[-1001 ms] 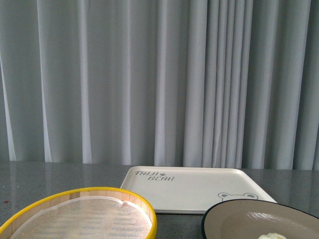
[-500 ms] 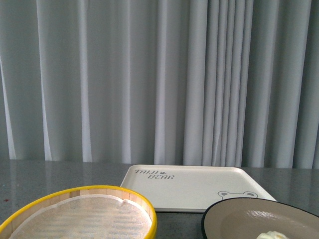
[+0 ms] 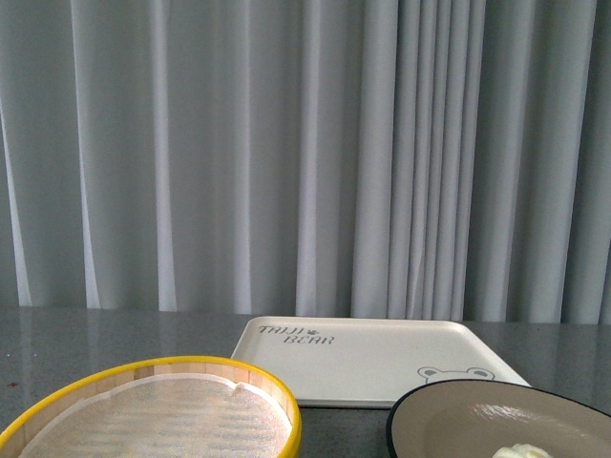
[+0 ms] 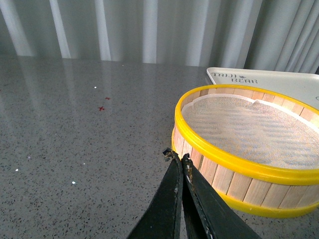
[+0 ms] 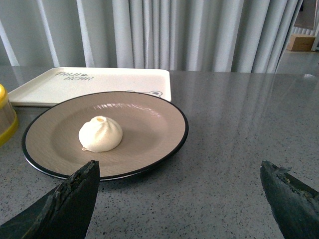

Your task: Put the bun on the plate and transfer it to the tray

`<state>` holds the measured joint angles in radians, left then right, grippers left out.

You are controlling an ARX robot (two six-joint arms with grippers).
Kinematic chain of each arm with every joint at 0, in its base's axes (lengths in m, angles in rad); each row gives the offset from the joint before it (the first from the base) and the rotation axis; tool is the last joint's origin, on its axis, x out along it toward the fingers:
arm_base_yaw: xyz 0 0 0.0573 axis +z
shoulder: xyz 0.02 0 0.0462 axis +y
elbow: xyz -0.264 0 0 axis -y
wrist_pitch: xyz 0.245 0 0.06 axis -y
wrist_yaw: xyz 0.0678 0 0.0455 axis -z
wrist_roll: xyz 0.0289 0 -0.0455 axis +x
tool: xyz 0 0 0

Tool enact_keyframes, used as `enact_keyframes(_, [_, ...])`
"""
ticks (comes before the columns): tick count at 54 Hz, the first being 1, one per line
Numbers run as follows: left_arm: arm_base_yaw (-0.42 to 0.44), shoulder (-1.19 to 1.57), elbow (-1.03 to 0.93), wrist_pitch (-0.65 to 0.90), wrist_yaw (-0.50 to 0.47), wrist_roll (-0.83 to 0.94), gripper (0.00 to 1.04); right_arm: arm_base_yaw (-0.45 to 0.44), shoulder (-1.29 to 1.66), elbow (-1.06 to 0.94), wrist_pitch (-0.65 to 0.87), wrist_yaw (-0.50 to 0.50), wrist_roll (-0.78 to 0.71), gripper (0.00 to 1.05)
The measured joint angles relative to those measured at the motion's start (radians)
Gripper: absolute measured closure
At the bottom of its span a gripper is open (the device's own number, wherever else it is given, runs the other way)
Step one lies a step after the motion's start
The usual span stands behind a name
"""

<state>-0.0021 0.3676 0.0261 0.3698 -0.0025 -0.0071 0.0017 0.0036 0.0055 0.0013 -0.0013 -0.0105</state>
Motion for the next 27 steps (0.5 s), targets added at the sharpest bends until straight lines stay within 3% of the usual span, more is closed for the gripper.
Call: enact_keyframes(27, [0.000,-0.166,0.000,-0.165,0.000,0.000,1.01,0.000,0.000,0.000,0.000,0.000,0.000,0.09])
